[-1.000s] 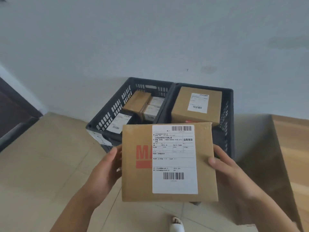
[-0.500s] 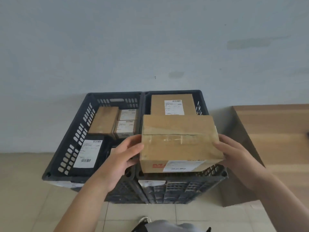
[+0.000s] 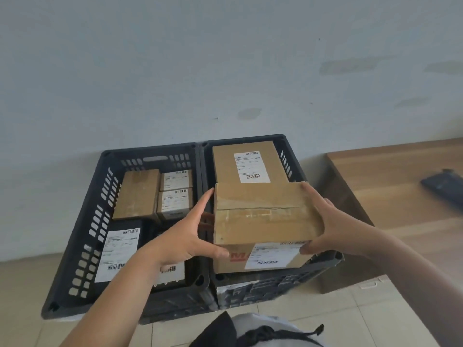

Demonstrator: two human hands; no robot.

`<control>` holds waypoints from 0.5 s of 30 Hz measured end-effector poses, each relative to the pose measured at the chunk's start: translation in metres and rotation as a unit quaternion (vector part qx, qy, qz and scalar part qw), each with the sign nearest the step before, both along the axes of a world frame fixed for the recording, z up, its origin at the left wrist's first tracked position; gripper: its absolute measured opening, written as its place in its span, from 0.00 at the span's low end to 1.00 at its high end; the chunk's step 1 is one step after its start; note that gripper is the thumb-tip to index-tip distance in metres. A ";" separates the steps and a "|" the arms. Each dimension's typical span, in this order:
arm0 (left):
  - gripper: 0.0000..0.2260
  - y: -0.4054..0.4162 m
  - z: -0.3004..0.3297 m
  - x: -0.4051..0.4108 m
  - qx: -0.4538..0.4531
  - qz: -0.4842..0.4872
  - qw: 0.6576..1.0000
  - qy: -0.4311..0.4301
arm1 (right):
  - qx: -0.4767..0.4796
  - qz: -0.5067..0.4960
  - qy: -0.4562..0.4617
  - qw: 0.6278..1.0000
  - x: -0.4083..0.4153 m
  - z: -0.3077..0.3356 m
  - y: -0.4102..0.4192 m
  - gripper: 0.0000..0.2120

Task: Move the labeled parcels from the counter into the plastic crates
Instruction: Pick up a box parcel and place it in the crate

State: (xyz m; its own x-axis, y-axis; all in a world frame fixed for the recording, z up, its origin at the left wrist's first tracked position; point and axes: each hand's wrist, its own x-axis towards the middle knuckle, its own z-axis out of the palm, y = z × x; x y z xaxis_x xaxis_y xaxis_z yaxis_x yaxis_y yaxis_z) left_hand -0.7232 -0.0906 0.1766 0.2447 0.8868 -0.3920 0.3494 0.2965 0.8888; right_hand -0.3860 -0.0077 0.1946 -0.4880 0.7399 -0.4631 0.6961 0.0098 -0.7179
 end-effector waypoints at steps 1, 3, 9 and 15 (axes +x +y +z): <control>0.59 0.002 -0.001 -0.002 -0.002 -0.008 1.000 -0.002 | -0.005 0.003 -0.003 1.000 0.002 0.000 0.001 0.68; 0.58 0.005 -0.002 -0.006 -0.007 -0.017 1.000 -0.008 | -0.016 0.006 -0.006 1.000 0.004 0.001 0.002 0.68; 0.57 0.015 -0.007 -0.012 -0.009 -0.034 0.999 0.004 | -0.036 -0.004 0.000 0.999 0.008 -0.002 0.009 0.66; 0.50 0.017 -0.008 -0.013 -0.042 -0.030 0.997 -0.064 | -0.062 0.013 -0.012 0.998 0.009 0.001 0.013 0.67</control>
State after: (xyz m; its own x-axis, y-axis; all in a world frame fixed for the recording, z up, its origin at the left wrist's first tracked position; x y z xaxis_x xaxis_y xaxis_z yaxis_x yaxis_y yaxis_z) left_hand -0.7361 -0.0733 0.1690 0.3499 0.8343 -0.4261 0.2538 0.3533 0.9004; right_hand -0.3771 0.0051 0.1957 -0.4936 0.6638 -0.5619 0.7143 -0.0592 -0.6974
